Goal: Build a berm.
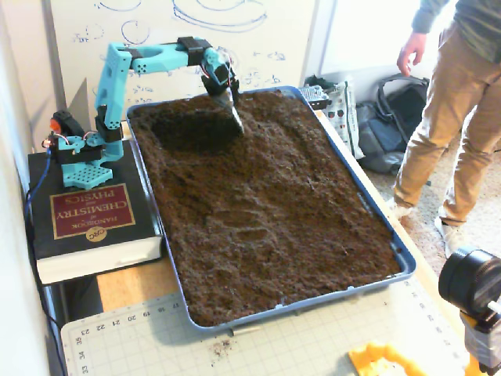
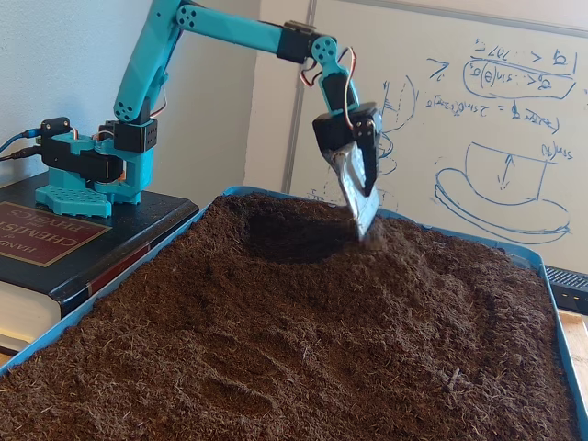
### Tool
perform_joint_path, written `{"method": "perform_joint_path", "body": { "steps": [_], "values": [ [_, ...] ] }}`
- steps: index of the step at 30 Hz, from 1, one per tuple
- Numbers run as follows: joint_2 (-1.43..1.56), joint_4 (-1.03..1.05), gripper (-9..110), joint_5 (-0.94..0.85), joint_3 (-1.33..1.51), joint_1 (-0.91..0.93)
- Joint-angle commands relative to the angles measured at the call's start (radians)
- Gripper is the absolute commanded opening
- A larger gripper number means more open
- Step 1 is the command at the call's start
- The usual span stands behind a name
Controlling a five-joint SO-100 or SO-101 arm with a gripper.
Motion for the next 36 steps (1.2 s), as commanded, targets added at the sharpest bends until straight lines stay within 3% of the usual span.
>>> {"method": "perform_joint_path", "body": {
  "steps": [1, 8, 15, 27, 36],
  "values": [
    [0.169, 0.023, 0, -0.028, -0.044, 0.017],
    [0.227, 0.290, 0, -0.066, 0.210, 0.028],
    [0.313, 0.515, 0, -0.069, 0.443, 0.212],
    [0.313, 0.489, 0, -0.210, 0.626, 0.420],
    [0.152, 0.314, 0, -0.232, 0.658, 0.430]
  ]
}}
